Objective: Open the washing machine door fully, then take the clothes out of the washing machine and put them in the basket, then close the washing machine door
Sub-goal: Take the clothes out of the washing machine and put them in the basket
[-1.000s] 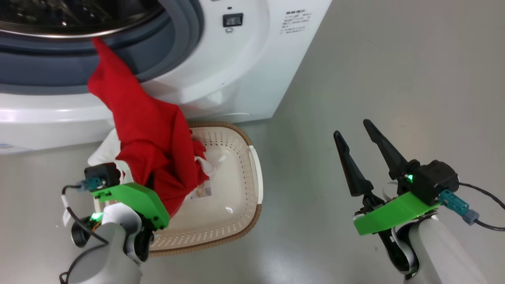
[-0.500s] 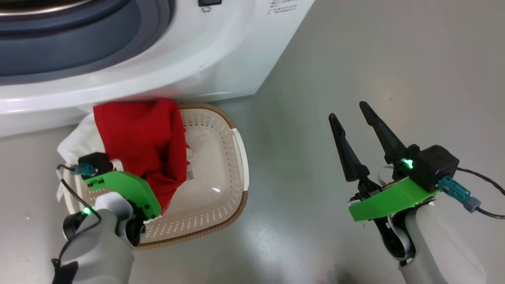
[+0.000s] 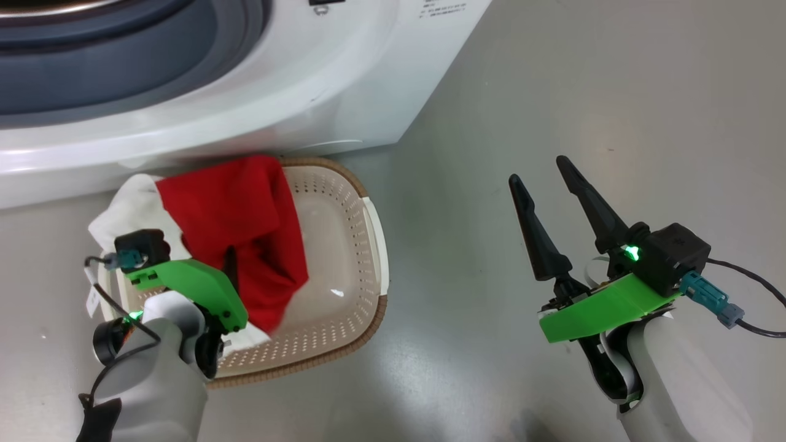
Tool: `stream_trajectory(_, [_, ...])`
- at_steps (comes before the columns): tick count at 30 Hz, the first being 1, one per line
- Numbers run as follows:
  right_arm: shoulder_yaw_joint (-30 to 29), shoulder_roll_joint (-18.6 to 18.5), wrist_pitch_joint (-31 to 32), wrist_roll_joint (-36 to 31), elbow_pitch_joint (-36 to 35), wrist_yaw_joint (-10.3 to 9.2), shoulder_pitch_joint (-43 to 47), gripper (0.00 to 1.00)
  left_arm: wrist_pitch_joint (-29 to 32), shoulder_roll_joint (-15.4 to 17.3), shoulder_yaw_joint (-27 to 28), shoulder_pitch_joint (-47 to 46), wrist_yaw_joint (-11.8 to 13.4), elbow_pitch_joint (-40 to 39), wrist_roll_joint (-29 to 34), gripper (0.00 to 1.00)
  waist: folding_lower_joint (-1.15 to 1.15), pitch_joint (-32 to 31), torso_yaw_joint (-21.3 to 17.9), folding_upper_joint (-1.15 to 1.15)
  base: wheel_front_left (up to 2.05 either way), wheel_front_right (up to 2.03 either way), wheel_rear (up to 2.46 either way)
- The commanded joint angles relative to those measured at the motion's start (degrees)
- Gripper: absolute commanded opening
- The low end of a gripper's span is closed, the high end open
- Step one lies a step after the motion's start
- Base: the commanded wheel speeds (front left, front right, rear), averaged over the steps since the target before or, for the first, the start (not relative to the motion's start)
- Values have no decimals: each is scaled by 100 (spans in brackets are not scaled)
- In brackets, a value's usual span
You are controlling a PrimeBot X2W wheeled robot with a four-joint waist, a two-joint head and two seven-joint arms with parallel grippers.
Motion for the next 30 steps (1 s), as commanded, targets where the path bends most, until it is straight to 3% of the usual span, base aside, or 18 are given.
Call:
stream_trajectory(1, [104,26,-36,35,-100,36,13,100,-150,165,57,101,-46,-35,7,100,0,-93,55,0,0,0,0])
stream_trajectory(16, [-8,-27,-36,18,-23,36,273,100,-1115,172,34,734,-317,-403,-15,100,0,-745,292,0,0,0,0])
stream_trajectory(19, [-41,-29,-36,14,0,36,350,100,-1140,216,32,940,-337,-845,89,100,0,-926,337,0,0,0,0])
stream_trajectory(24, [-59,-16,-36,-5,62,36,477,100,-1143,315,229,1505,-118,-1992,392,100,0,-1242,373,0,0,0,0])
stream_trajectory(30, [-207,3,-36,-101,104,36,655,100,-1144,305,558,2178,-181,-3277,692,100,0,-1638,379,0,0,0,0])
